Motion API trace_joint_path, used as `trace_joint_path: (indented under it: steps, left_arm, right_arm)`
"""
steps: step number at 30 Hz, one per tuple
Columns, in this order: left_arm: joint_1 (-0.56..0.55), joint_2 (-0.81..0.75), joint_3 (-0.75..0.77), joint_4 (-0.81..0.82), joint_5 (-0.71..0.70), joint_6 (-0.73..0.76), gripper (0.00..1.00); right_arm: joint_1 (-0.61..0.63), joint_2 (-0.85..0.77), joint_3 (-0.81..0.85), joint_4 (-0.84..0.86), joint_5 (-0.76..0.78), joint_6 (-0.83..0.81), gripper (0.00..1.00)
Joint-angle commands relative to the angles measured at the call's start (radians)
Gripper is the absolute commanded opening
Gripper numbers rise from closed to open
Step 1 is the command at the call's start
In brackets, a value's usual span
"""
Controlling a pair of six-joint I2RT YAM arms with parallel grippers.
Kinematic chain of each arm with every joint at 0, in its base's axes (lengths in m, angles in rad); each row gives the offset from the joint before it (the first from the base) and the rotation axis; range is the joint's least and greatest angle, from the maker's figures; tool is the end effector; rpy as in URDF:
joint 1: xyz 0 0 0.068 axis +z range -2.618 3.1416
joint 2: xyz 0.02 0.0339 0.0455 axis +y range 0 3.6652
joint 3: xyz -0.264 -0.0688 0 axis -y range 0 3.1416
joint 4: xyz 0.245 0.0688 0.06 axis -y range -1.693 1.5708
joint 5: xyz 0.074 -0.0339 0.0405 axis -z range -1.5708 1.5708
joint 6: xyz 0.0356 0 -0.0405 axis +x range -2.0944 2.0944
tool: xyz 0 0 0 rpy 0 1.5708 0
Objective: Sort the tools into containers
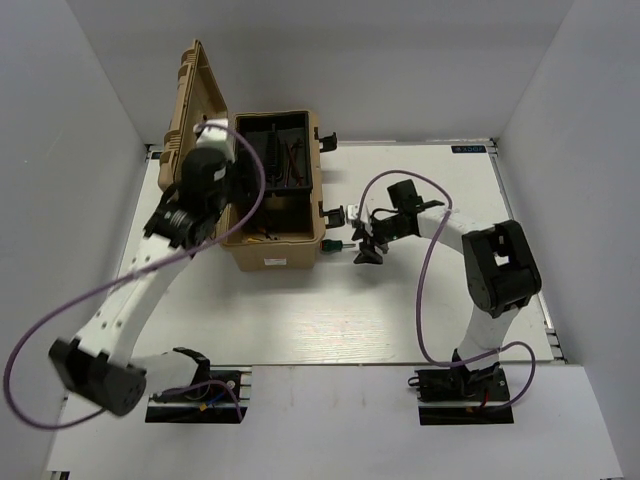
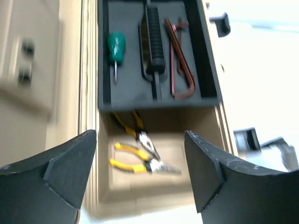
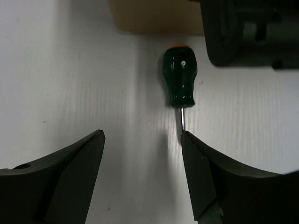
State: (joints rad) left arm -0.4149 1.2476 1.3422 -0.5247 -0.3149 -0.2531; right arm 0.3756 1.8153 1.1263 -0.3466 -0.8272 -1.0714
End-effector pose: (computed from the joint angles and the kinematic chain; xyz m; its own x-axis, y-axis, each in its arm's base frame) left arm 0.2537 -0.0997 0.4017 -0.4009 -0.0836 -0.9123 0.0261 0.9944 -0.1026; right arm 0.3264 0.1569 0.1758 0.1413 -0.5831 -0.8000 -0.9886 -0.0414 -0.1445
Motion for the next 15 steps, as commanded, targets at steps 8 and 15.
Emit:
trace_joint_path:
  steps: [8, 15]
  left_arm:
    - [-0.012, -0.318, -0.202, -0.162, 0.099, -0.101, 0.87]
    - [-0.012, -0.398, -0.233, -0.21, 0.099, -0.144, 0.87]
  right_arm:
    - [0.049, 0.148, 0.095, 0.317, 0.094, 0.125, 0.74]
    - [0.052, 0.222, 0.171, 0.33, 0.074, 0.251, 0.74]
